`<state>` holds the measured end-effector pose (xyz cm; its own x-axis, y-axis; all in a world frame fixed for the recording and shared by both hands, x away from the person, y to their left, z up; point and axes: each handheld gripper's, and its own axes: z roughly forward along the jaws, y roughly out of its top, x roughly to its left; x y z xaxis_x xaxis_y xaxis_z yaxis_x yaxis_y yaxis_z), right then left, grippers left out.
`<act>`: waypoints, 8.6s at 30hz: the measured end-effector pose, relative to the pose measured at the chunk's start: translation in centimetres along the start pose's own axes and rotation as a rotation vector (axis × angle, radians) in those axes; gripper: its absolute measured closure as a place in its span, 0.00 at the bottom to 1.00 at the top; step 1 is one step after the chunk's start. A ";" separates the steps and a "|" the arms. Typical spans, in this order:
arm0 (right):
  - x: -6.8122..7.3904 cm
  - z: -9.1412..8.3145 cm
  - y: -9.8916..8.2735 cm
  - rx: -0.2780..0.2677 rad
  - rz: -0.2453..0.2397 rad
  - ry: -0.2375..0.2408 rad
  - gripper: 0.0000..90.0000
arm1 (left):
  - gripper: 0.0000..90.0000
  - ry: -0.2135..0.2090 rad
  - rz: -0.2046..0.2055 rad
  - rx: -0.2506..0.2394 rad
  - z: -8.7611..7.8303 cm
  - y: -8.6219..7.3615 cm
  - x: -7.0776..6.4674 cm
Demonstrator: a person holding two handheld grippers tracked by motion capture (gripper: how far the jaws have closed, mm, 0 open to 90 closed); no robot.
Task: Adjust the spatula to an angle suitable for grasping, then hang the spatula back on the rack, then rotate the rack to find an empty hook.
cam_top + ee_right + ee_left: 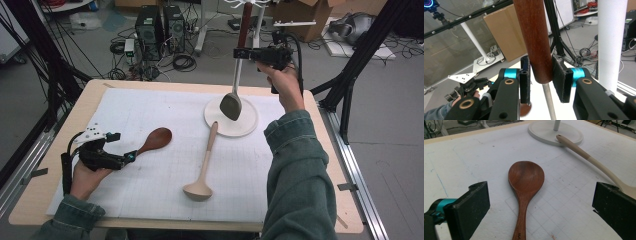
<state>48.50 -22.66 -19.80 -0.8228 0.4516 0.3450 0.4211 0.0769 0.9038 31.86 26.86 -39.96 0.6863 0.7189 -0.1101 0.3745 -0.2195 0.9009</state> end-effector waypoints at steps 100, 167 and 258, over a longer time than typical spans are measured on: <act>2.0 -1.9 0.0 -0.054 -0.122 -0.134 0.92 | 0.02 -0.009 -0.008 -0.001 -0.1 -0.2 0.4; 3.9 -4.6 6.6 -0.052 -0.197 -0.185 1.00 | 0.02 -0.033 0.007 -0.001 -0.4 -0.2 0.4; 7.5 -6.8 -4.2 -0.091 -0.184 -0.198 0.51 | 0.02 -0.069 0.032 0.021 0.6 0.0 -0.7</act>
<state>38.00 -25.65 -19.28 -0.7879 0.6031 0.1245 0.2279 0.0977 0.9688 31.75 25.98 -40.14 0.7392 0.6644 -0.1105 0.3639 -0.2560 0.8955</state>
